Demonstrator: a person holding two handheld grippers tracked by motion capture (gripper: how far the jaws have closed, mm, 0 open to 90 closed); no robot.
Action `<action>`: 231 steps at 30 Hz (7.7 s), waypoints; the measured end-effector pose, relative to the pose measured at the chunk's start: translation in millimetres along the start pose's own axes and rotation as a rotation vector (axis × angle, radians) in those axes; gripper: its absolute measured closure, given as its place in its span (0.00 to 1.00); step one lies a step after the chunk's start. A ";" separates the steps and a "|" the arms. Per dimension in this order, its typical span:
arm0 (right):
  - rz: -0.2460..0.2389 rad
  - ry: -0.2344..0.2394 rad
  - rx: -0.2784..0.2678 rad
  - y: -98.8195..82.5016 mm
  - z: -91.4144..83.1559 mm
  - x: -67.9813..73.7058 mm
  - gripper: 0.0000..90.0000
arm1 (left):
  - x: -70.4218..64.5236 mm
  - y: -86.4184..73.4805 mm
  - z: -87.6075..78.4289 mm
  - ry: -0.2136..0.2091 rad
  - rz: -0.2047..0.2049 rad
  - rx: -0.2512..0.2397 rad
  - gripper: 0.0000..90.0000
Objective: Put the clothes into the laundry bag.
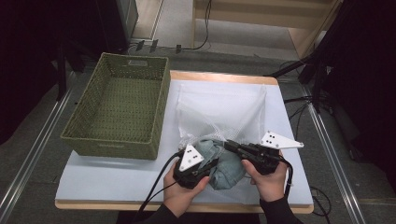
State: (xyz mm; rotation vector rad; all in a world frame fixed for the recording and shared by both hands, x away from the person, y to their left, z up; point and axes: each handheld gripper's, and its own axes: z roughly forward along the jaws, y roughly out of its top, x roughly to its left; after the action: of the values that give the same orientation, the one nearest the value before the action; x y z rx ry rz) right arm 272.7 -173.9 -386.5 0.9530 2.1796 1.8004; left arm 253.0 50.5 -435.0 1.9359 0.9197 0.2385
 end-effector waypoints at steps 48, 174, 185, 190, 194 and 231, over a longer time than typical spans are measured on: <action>0.084 -0.046 0.005 -12.2 -6.4 -19.8 1.00 | -1.0 5.7 35.3 0.021 0.023 0.061 0.49; 0.177 -0.181 0.145 -44.3 8.2 -52.9 1.00 | 40.1 17.2 61.6 0.119 -0.130 0.065 0.50; 0.170 -0.160 0.154 -44.2 13.1 -47.8 1.00 | 31.7 27.8 81.5 0.239 -0.105 0.151 0.74; 0.177 -0.158 0.147 -43.4 13.2 -48.1 1.00 | 33.5 37.9 92.5 0.202 -0.120 0.095 0.93; 0.173 -0.157 0.127 -41.7 12.4 -48.0 1.00 | 30.5 44.5 86.3 0.204 -0.108 -0.183 0.95; 0.100 -0.142 0.192 -59.8 -0.2 -38.4 0.60 | 72.8 -44.5 -34.2 0.377 -0.017 0.030 0.56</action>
State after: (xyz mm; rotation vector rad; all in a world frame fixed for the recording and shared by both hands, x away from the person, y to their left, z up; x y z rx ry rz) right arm 280.6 -200.0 -452.2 1.2103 2.2822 1.5299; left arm 264.1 135.6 -467.9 1.9447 1.1877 0.5972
